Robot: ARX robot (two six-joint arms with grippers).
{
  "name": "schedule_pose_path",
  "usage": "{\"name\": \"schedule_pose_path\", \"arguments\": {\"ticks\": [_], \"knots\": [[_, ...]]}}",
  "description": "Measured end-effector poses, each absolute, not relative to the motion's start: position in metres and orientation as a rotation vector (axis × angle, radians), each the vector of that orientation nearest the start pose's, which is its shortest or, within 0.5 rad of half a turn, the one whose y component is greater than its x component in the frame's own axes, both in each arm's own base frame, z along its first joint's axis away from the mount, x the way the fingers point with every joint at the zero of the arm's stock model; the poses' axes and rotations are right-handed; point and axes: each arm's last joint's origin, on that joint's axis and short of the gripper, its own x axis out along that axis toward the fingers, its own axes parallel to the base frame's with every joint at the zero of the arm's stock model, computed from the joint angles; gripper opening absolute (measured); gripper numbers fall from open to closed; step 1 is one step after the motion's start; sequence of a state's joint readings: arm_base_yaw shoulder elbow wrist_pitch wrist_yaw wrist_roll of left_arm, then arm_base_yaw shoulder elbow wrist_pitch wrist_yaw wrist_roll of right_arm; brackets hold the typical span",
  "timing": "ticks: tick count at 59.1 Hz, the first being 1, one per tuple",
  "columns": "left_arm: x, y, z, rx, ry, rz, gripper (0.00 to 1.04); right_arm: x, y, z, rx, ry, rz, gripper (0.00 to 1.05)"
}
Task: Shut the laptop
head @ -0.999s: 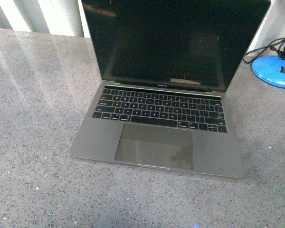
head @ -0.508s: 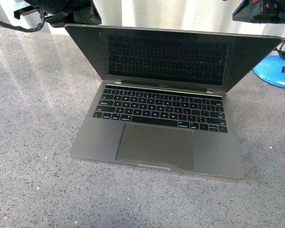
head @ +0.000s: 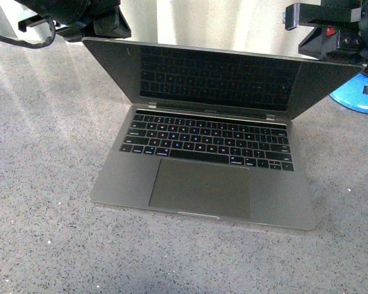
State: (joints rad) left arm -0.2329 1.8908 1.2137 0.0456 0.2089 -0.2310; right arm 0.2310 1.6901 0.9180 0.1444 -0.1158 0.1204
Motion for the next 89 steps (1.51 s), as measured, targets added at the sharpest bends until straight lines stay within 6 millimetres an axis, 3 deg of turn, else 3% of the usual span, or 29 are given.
{"name": "schedule_pose_path", "arguments": {"ticks": [46, 89], "knots": [[0.375, -0.097, 0.154, -0.273, 0.791, -0.346, 0.04, 0.32, 0.072, 0.151, 0.149, 0.73, 0.263, 0.01], [0.356, -0.114, 0.137, -0.312, 0.842, -0.371, 0.04, 0.309, 0.067, 0.129, 0.184, 0.781, 0.242, 0.01]]}}
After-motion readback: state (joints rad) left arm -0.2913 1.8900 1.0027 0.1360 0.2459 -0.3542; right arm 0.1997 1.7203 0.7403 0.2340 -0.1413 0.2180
